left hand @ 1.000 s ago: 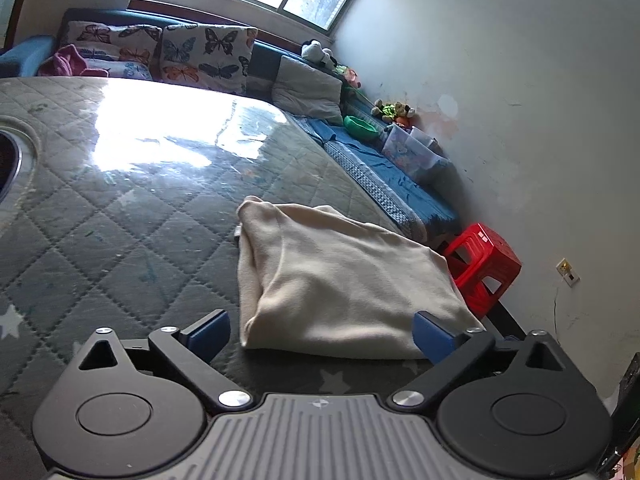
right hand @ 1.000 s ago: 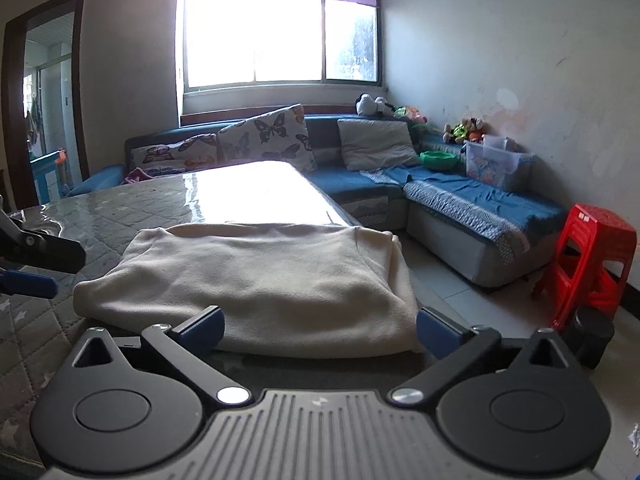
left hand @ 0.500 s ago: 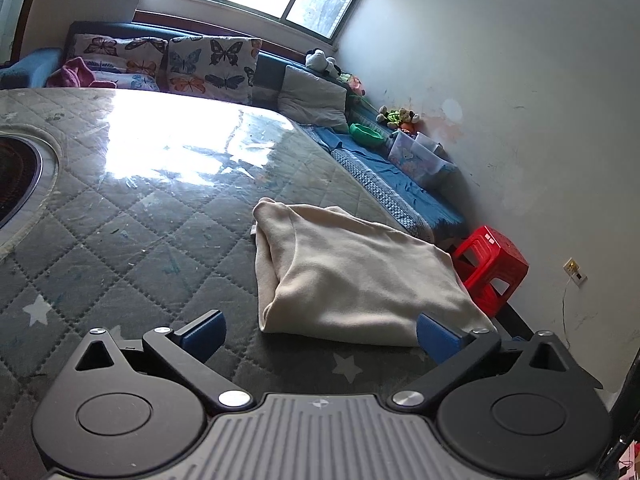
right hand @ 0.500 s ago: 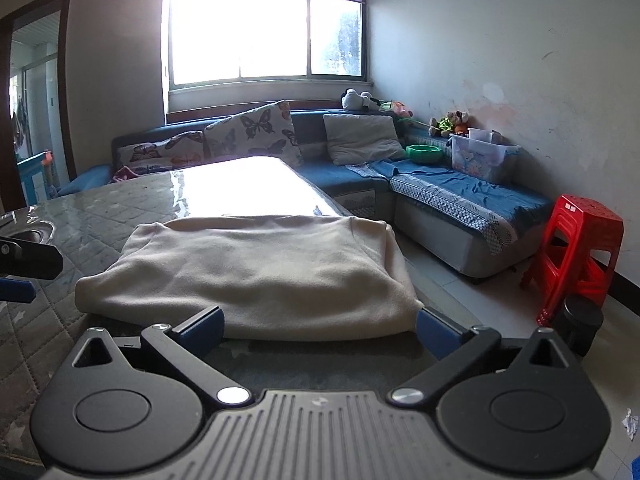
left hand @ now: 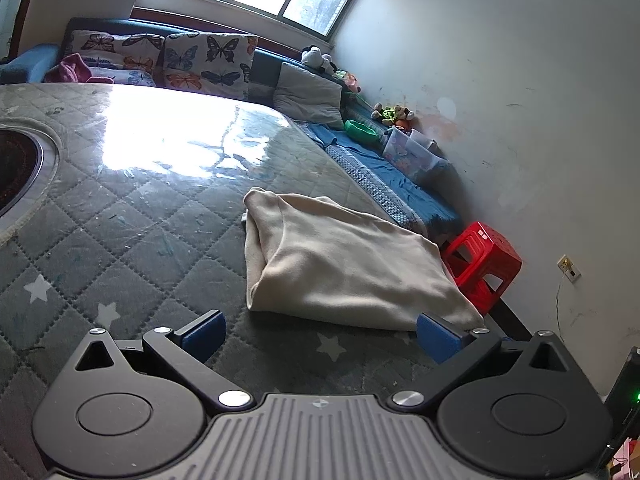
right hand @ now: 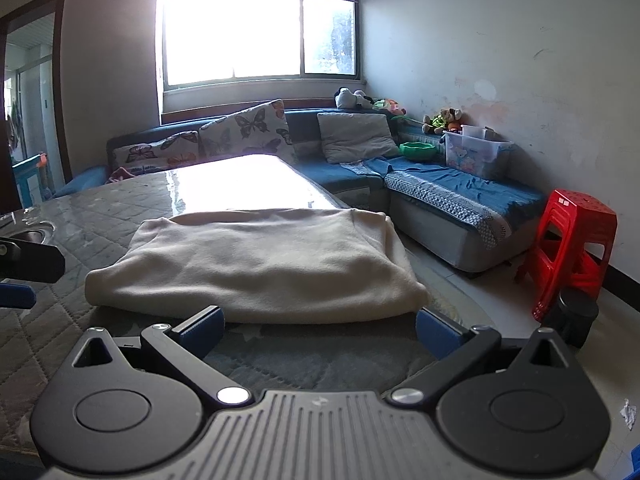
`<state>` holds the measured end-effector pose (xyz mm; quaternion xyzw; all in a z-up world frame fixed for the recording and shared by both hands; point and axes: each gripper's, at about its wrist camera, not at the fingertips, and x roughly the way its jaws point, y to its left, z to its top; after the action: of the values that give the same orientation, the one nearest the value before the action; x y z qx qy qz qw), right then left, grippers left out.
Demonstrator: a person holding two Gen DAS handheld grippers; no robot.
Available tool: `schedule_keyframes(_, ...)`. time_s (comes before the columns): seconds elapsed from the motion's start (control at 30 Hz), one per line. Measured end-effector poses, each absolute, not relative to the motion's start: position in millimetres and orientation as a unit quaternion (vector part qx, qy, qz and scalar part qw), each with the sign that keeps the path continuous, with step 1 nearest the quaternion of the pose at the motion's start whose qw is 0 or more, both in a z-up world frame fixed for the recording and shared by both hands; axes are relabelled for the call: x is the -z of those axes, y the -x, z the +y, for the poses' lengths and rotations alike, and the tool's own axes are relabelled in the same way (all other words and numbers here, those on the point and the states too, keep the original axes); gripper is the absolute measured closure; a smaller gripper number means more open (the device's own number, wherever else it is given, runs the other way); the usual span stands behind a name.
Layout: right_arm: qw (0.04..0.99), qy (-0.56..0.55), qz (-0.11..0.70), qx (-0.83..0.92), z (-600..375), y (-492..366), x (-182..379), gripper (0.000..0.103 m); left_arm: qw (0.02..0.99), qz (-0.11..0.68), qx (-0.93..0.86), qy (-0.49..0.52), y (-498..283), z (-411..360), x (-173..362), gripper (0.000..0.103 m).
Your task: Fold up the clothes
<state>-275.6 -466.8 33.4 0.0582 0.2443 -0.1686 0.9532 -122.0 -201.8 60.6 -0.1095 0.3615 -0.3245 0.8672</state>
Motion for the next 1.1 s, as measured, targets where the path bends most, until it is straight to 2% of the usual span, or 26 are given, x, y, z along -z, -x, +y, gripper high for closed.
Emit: schedule_keyframes(1.1,0.951,-0.097,0.253,0.151,-464.1,288.9,-28.7,0.000,0.876,0.366,0.312,0.042,150.1,-217.1,-57.2,0.000)
